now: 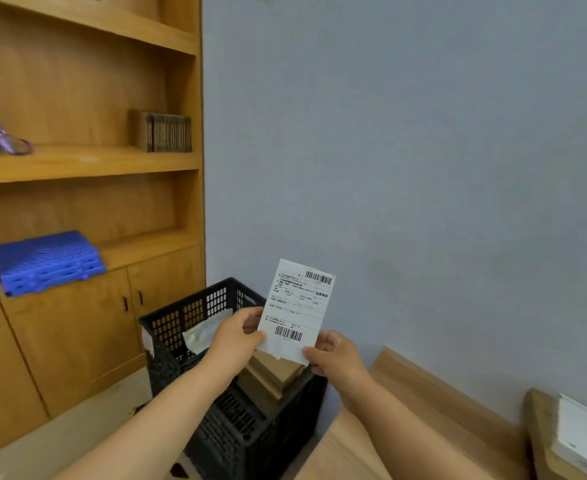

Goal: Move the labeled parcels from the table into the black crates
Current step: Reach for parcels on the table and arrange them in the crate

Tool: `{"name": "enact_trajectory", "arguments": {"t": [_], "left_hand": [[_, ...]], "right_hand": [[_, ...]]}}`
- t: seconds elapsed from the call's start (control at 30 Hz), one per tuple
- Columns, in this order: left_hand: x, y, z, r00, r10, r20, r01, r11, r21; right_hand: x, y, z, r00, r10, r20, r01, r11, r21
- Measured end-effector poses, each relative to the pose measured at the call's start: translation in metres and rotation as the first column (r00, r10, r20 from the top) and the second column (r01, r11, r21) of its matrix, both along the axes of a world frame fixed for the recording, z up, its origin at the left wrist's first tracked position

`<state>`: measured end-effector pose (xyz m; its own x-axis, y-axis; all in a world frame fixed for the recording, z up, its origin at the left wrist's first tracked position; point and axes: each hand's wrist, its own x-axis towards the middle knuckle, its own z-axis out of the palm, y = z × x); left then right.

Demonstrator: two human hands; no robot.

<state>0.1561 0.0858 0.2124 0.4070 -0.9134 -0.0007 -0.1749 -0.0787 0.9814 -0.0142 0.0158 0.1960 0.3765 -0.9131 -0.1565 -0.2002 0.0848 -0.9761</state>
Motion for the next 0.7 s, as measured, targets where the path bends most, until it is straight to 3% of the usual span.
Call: {"name": "enact_trajectory", "arguments": {"t": [0.4,0.7], "left_hand": [[0.184,0.039,-0.033,0.983,0.182,0.027,-0.183,0.981,0.070],[0.281,-0.005,-0.051,0.945,0.324,0.032,-0.326,0.939,0.113]], "right_hand": [[0.193,0.009,-0.031,0.980,0.192,-0.049,-0.188,0.979,0.084],[0.305,-0.048,-0.055,0.951,0.309,-0.018,-0.306,0.946,0.109]]}}
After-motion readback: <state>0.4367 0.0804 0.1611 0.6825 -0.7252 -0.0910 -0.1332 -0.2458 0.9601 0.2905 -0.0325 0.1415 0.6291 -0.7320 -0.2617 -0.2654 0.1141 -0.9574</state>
